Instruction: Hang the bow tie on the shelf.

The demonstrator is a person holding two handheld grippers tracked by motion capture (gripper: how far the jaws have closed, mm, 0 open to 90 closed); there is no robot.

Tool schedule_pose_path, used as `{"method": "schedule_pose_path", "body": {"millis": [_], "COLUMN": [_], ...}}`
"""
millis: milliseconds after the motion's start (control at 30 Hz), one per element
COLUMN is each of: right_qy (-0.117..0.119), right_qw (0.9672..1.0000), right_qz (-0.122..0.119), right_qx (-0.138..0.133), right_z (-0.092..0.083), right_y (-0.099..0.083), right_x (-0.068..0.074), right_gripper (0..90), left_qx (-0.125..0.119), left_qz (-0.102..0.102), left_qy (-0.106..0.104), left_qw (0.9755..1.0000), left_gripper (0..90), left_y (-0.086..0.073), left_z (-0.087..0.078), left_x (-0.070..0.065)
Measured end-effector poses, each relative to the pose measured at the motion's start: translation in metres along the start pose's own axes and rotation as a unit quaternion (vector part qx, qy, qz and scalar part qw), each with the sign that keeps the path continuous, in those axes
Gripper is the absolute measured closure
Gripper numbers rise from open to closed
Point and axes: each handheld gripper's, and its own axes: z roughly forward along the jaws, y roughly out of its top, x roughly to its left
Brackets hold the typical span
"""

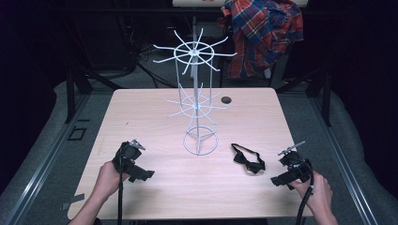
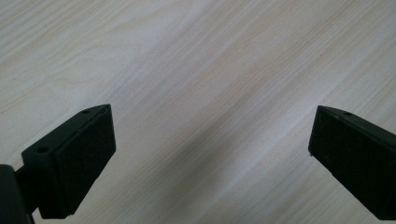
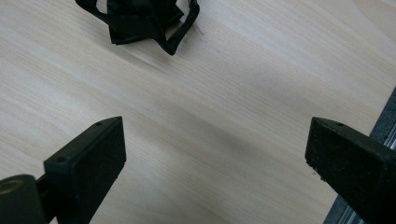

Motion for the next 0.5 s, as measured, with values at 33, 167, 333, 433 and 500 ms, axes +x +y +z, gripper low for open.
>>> {"method": "schedule_pose_path", "body": {"millis": [33,167,333,433,500], "right_qy": [0.0,0.001,-0.01,-0.016,-0.015], "right_qw": [1.0,1.0,0.9997,0.9993,0.9993], "right_qz": [-0.001,-0.005,-0.016,-0.006,-0.013], "right_qx": [-0.001,-0.008,-0.015,-0.033,-0.031], "right_z": [0.0002,-0.001,-0.0025,-0.0014,-0.0032], "right_y": [0.0005,0.0018,0.0042,0.0055,0.0073], "right_x": [0.0005,0.0033,0.0069,0.009,0.0086], "right_gripper": [4.8,4.9,4.8,6.4,6.4], "left_qx": [0.0,-0.007,-0.017,-0.019,-0.018], "left_qz": [-0.001,-0.004,-0.018,-0.021,-0.023], "left_qy": [0.0,-0.006,-0.013,-0.014,-0.014], "left_qw": [1.0,1.0,0.9996,0.9995,0.9995], "left_gripper": [0.8,0.3,0.1,0.0,0.0], "left_y": [0.0,-0.0002,-0.0006,-0.0007,-0.0013], "left_z": [0.0,-0.0004,-0.0023,-0.0026,-0.0024], "left_x": [0.0002,0.0003,0.0023,0.003,0.004]}}
